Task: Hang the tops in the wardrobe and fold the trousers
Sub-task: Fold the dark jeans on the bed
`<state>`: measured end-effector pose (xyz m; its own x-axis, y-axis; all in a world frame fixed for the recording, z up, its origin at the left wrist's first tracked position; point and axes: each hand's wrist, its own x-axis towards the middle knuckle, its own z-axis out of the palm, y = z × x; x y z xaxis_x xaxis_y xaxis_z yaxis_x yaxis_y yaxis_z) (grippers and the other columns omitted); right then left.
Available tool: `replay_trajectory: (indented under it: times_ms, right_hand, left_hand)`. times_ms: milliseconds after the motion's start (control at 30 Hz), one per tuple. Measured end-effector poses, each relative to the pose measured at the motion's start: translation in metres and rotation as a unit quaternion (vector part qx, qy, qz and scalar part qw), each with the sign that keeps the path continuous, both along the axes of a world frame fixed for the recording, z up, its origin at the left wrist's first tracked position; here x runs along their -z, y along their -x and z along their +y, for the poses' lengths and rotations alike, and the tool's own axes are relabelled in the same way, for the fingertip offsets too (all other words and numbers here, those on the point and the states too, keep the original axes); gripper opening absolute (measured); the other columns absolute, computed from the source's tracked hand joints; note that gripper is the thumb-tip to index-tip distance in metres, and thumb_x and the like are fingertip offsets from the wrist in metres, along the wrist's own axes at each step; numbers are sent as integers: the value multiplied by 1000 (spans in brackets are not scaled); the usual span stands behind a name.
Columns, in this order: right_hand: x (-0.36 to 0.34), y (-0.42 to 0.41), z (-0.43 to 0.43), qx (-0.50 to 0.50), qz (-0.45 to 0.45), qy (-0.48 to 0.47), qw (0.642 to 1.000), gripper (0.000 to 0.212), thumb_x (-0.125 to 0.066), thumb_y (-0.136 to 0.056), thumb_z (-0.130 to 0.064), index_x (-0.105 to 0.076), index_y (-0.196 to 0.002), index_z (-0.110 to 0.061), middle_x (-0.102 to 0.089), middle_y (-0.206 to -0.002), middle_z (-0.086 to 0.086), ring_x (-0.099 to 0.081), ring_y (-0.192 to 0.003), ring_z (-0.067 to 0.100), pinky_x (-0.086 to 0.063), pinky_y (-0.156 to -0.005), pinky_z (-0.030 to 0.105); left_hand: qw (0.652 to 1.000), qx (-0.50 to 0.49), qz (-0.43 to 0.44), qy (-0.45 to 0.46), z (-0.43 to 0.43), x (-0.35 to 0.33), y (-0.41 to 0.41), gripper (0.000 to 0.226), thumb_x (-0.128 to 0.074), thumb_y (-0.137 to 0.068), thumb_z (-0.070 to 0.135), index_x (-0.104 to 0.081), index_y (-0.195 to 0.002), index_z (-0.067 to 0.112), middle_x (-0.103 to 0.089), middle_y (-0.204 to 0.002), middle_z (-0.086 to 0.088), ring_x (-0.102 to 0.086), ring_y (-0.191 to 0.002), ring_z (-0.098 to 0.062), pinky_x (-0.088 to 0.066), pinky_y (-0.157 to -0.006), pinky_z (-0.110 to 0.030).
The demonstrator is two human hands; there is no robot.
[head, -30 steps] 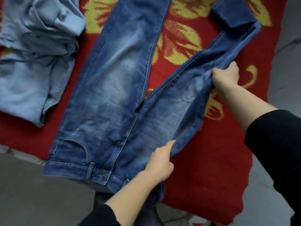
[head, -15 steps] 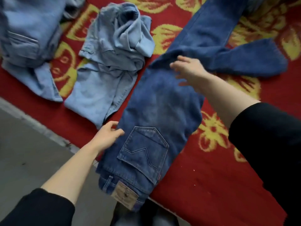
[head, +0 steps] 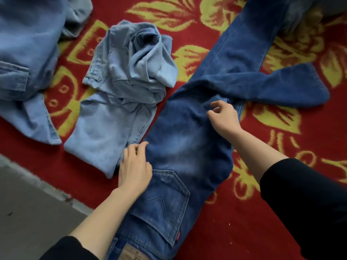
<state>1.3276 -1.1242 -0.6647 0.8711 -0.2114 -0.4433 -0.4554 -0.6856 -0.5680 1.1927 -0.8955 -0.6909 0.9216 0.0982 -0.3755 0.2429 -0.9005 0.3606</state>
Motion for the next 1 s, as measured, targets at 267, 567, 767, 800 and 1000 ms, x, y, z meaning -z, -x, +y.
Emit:
replay_trajectory:
  times_ms: [267, 567, 767, 800, 1000]
  right_hand:
    - [20, -50, -88, 319, -46, 23, 946, 33, -52, -91, -24, -59, -114, -1, -63, -117, 14, -55, -112, 31, -39, -89, 31]
    - [45, -85, -183, 631, -111, -163, 750, 64, -77, -69, -34, -54, -122, -6, -65, -115, 6, -66, -97, 27, -54, -87, 42]
    - [13, -141, -195, 551, -236, -254, 759, 14, -68, -69, 1, -63, -82, -5, -61, -65, -1, -58, -52, 9, -45, -48, 21]
    - [3, -153, -194, 533, -261, -265, 760, 13, -66, -68, 5, -61, -74, -6, -57, -60, -2, -53, -45, 7, -41, -45, 19]
    - [-67, -232, -184, 399, -338, -402, 752, 31, -67, -67, 5, -67, -98, 8, -67, -80, 10, -65, -67, 21, -53, -57, 28]
  left_hand:
    - [971, 212, -115, 12, -94, 19, -124, 71, -51, -95, 35, -13, -152, 14, 0, -159, -14, -1, -147, -28, -3, -118, -39]
    - [962, 251, -97, -34, -122, 69, -187, 82, -18, -85, 67, -1, -150, 21, 12, -157, -16, 17, -144, -22, -1, -115, -44]
    - [971, 235, -43, -23, -127, 74, -196, 96, -17, -71, 74, 11, -149, 25, 34, -151, -6, 35, -138, -16, 16, -113, -39]
    - [971, 230, -53, -32, -129, 71, -195, 97, -21, -72, 73, 8, -150, 25, 33, -152, -7, 31, -140, -19, 16, -113, -38]
    - [941, 289, -170, -39, -144, 57, -197, 78, -38, -81, 44, -12, -152, 28, -5, -159, -12, 1, -148, -23, 1, -116, -45]
